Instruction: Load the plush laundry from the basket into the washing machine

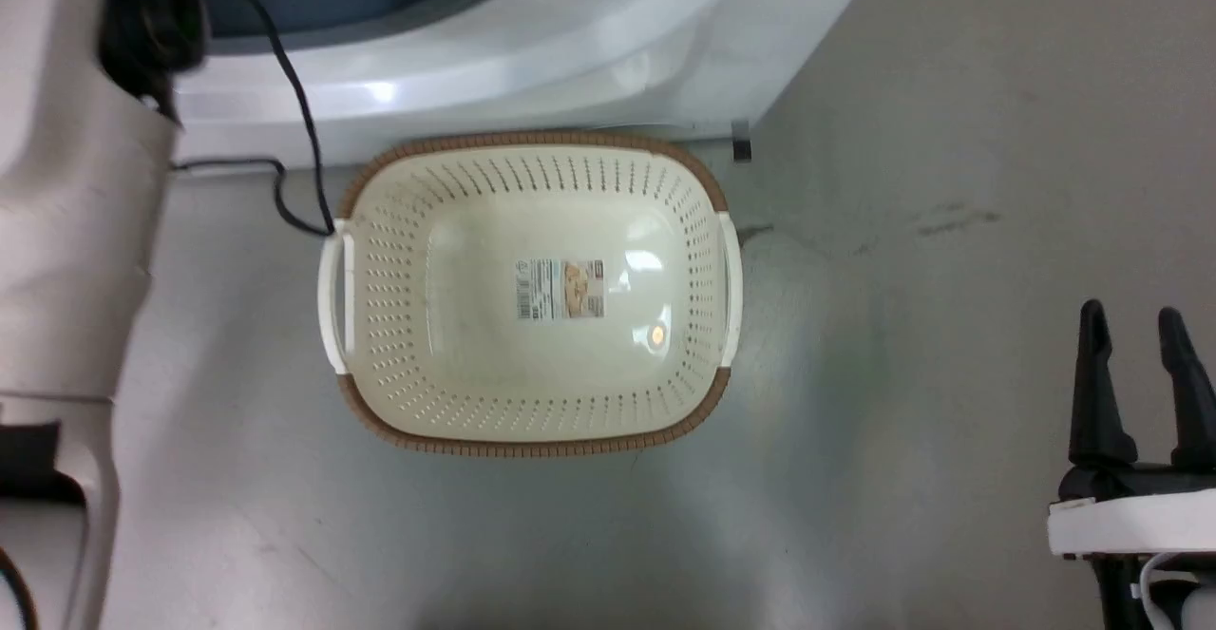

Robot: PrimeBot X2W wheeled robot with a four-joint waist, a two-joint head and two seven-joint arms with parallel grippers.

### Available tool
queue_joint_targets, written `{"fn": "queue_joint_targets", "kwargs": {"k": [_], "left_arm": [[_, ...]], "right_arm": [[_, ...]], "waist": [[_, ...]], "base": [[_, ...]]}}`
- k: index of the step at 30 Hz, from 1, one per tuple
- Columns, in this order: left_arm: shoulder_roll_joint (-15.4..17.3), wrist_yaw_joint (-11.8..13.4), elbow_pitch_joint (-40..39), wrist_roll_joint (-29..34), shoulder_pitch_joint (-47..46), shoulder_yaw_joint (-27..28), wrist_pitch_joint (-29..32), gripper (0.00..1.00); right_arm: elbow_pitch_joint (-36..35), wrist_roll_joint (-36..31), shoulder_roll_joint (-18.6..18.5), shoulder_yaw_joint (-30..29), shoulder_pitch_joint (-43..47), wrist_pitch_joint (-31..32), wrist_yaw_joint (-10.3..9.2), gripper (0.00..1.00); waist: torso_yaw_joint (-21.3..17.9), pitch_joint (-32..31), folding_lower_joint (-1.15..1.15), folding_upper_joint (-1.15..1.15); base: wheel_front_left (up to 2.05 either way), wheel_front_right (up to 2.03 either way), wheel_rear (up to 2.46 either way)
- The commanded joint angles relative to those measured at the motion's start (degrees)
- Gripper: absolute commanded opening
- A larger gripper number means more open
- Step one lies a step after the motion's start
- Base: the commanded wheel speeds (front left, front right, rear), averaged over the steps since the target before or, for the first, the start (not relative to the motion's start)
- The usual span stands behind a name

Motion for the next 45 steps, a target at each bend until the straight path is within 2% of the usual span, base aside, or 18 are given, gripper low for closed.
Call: {"fn": "queue_joint_targets", "kwargs": {"k": [1, 15, 22, 23, 24, 30, 40, 45], "left_arm": [[0.7, 0.1, -0.2, 0.6, -2.2, 0.6, -0.2, 0.00], [4.0, 2.0, -1.2, 1.9, -14.3, 1.8, 2.8, 0.00], [3.5, 3.7, 0.0, 1.8, -17.0, 2.0, 3.8, 0.00], [3.3, 3.7, 0.3, 1.7, -17.1, 2.0, 3.8, 0.15], [3.2, 3.6, 0.6, 1.6, -17.3, 1.9, 3.8, 1.00], [2.1, 2.5, 2.9, 0.9, -17.9, 1.5, 3.5, 1.00], [-1.0, -2.2, 7.5, 0.3, -13.9, -0.6, -0.8, 1.00], [-2.6, -3.4, 9.0, 0.3, -11.6, -1.2, -1.9, 1.00]], "right_arm": [[-0.9, 0.1, -0.3, -0.2, -0.9, 0.1, -0.04, 1.00], [-7.3, 1.4, -0.8, -0.8, 0.2, 0.6, -0.04, 1.00], [-8.6, 1.5, -0.7, -1.5, 0.7, 0.9, -0.04, 1.00], [-8.7, 1.5, -0.7, -1.5, 0.7, 0.9, -0.04, 1.00], [-8.7, 1.5, -0.7, -1.5, 0.7, 1.0, -0.04, 1.00], [-8.9, 1.4, -0.6, -1.5, 0.4, 1.2, -0.04, 1.00], [-8.4, 0.9, -1.5, -1.8, -1.3, 1.5, -0.04, 1.00], [-8.2, 0.6, -1.6, -2.0, -1.6, 2.0, -0.04, 1.00]], "waist": [[-0.6, 2.9, -0.01, 0.00], [-2.6, 11.6, -0.01, 0.00], [-2.2, 13.5, -0.01, 0.00], [-2.1, 13.6, -0.01, 0.00], [-2.1, 13.7, -0.01, 0.00], [-1.6, 13.5, -0.01, 0.00], [0.3, 8.6, -0.01, 0.00], [1.5, 6.3, -0.01, 0.00]], "base": [[0.00, 0.00, 0.00], [0.00, 0.00, 0.00], [0.00, 0.00, 0.00], [0.00, 0.00, 0.00], [0.00, 0.00, 0.00], [0.00, 0.00, 0.00], [0.00, 0.00, 0.00], [0.00, 0.00, 0.00]]}}
